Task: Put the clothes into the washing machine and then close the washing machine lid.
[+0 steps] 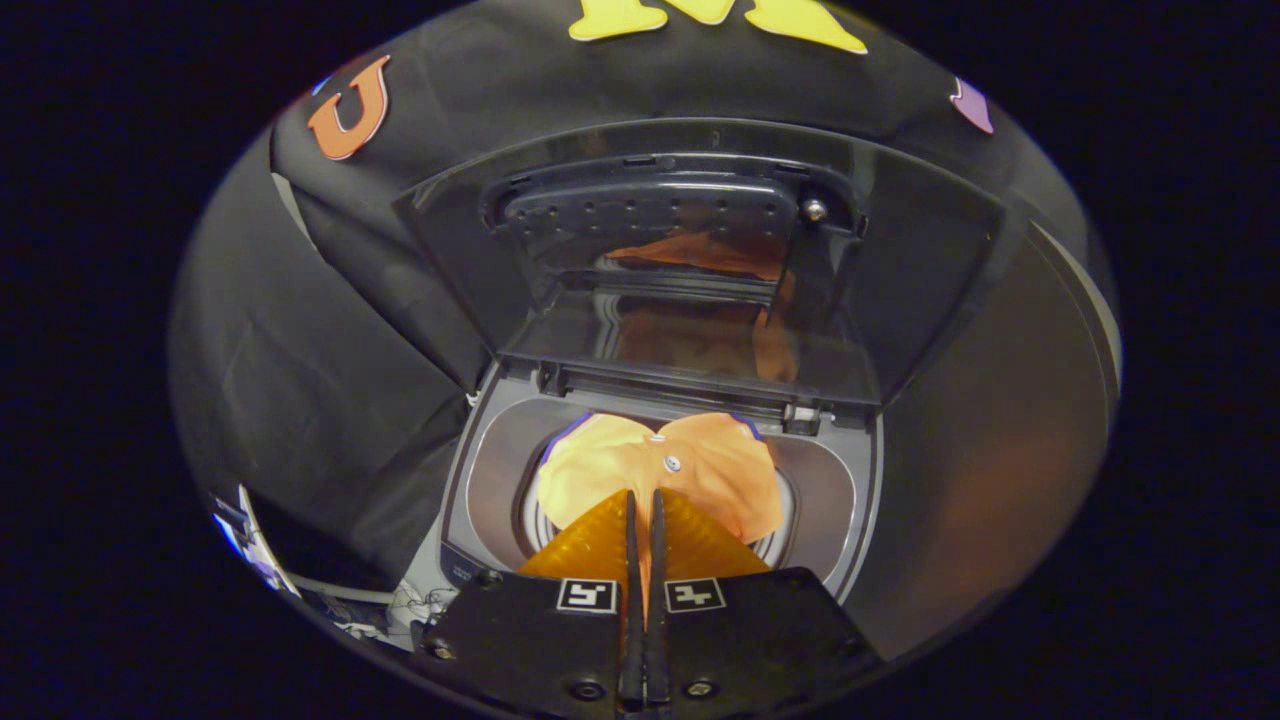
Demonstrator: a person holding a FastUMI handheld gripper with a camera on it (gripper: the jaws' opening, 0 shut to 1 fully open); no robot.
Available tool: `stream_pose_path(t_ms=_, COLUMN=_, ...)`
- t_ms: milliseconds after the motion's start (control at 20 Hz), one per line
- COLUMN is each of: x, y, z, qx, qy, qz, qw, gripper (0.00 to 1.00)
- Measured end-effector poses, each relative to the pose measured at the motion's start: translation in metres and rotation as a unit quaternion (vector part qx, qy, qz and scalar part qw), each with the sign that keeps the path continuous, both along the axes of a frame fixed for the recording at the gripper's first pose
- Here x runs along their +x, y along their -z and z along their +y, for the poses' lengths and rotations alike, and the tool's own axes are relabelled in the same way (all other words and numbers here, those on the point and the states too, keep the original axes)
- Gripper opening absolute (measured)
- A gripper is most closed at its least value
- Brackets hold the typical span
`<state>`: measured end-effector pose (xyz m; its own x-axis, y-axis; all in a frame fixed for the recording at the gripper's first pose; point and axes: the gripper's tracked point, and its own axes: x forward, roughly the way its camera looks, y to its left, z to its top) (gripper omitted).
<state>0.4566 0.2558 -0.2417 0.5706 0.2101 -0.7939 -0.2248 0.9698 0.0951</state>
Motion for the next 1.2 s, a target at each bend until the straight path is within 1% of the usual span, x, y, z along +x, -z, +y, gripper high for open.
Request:
stream_pose_path(t_ms=200, x=0.0027, y=0.0057, z=-0.0038, qx=0.002, qy=0.018, qz=0.011, qw=1.000, gripper=0.04)
stream_pose_path(t_ms=350, x=0.0037, y=0.0082, z=-0.0039, qx=0.009, qy=0.023, qz=0.016, qw=1.000, gripper=0.04)
stream_pose_path(t_ms=450, x=0.0018, y=0.0102, z=0.0001, qx=0.017, qy=0.014, qz=0.020, qw=1.000, gripper=0.10)
stream_pose_path(t_ms=500, x=0.0036, y=0.0094, z=0.0000, qx=0.017, qy=0.013, qz=0.016, qw=1.000, gripper=0.15)
stream_pose_path(t_ms=750, x=0.0054, y=0.0076, z=-0.0011, qx=-0.001, qy=0.011, qz=0.012, qw=1.000, gripper=0.65)
stream_pose_path(t_ms=1200, x=0.0074, y=0.0095, z=-0.0049, qx=-0.002, qy=0.017, qz=0.011, qw=1.000, gripper=0.65)
